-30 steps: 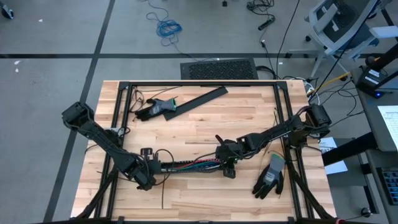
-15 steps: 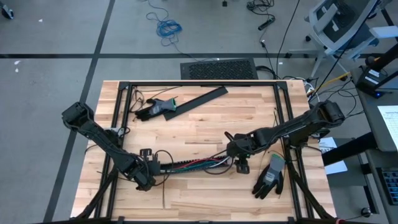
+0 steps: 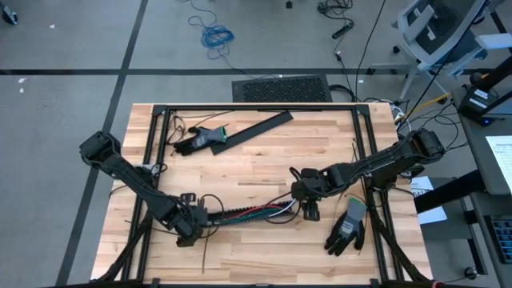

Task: Ziptie cables
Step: Put the cable wires into the black cable duct

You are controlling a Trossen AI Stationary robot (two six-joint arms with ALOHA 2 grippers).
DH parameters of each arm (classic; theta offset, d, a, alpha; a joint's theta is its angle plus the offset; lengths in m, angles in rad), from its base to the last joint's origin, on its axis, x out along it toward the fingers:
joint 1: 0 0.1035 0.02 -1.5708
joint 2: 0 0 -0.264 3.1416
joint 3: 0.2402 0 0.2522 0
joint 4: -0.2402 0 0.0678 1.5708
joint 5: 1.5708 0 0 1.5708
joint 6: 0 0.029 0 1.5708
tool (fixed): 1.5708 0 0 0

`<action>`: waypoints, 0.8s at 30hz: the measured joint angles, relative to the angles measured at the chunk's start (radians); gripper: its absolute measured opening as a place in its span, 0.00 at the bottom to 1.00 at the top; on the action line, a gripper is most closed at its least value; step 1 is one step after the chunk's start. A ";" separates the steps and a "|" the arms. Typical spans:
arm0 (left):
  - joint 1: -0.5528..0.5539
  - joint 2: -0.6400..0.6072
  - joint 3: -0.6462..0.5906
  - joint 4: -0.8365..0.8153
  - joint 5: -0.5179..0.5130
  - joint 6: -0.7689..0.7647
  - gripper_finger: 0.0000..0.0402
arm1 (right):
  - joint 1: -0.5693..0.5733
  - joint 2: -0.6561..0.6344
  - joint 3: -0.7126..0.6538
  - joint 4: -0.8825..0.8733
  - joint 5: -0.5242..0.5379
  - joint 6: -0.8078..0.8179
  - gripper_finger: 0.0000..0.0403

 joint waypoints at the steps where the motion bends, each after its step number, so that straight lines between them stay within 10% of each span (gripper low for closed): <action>1: 0.004 0.000 0.008 -0.015 0.000 0.002 0.42 | 0.000 0.000 0.000 0.000 0.000 -0.003 0.49; 24: 0.129 -0.001 0.129 -0.142 0.014 0.246 0.47 | 0.000 0.001 0.001 -0.113 -0.008 -0.051 0.49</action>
